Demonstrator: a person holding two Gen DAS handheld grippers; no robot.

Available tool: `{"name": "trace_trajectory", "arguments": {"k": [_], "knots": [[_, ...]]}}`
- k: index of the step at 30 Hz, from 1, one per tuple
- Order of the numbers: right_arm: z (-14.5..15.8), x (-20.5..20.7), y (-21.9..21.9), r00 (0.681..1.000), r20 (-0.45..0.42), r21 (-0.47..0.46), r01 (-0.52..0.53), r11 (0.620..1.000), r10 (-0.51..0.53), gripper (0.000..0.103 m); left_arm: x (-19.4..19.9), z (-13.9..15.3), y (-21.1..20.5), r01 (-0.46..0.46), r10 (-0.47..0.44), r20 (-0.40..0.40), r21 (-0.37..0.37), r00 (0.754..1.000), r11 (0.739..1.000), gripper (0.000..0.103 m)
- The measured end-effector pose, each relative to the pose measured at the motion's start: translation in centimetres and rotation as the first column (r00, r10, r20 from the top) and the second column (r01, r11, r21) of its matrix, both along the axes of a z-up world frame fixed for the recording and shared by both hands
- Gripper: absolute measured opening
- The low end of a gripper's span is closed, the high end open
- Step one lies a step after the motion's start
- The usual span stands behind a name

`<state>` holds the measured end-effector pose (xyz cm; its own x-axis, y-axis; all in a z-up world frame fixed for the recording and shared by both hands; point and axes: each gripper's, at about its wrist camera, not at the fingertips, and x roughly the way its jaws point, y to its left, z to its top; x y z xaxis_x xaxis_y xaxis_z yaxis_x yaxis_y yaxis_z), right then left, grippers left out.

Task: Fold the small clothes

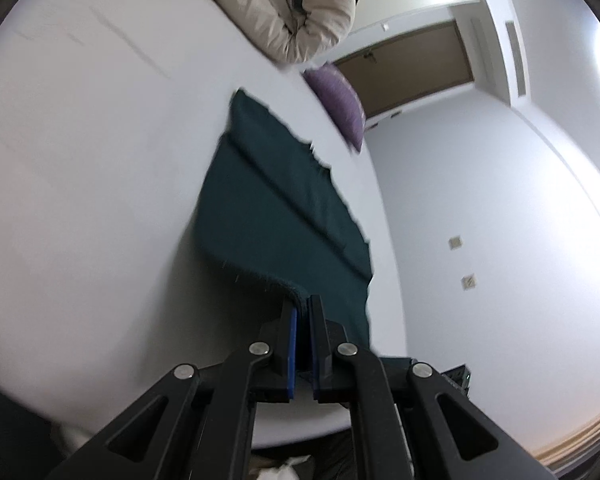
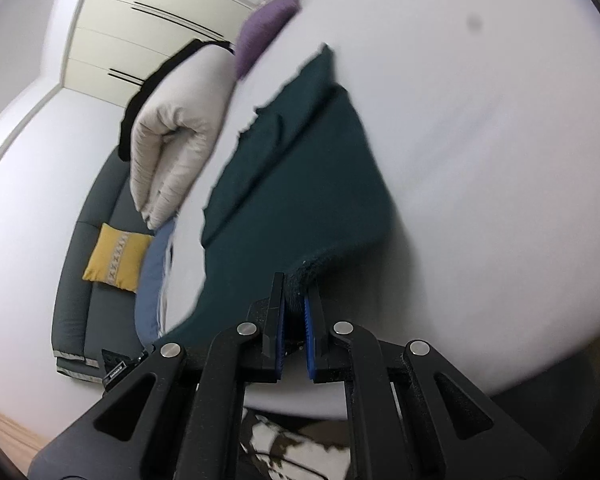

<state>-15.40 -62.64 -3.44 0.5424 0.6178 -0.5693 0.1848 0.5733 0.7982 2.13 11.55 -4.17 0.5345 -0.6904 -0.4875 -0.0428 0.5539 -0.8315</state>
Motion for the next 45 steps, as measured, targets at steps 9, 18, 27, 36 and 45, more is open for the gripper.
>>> {"name": "trace_trajectory", "arguments": {"k": [9, 18, 27, 36, 45], "knots": [[4.2, 14.4, 0.5, 0.994, 0.104, -0.002, 0.046, 0.999, -0.046, 0.007, 12.7, 1.9, -0.9, -0.064, 0.063, 0.062, 0.015, 0.996, 0.998, 0.005], [1.3, 30.7, 2.0, 0.987, 0.077, -0.04, 0.146, 0.988, -0.143, 0.007, 27.0, -0.8, -2.9, -0.093, 0.089, 0.038, 0.116, 0.995, 0.989, 0.005], [-5.2, 40.9, 2.9, 0.979, -0.002, -0.152, 0.201, 0.968, -0.204, 0.007, 36.3, -6.8, -5.1, -0.087, 0.098, -0.029, 0.257, 0.995, 0.962, 0.007], [-8.7, 43.3, 1.7, 0.969, -0.015, -0.208, 0.239, 0.948, -0.248, 0.067, 33.5, -6.6, -2.8, -0.164, 0.166, 0.018, 0.313, 0.986, 0.936, 0.052], [-3.9, 39.3, 4.7, 0.992, 0.075, -0.458, 0.128, 0.88, -0.105, 0.063, 28.4, -6.2, -5.6, -0.084, 0.071, 0.045, 0.517, 0.996, 0.852, 0.052]]}}
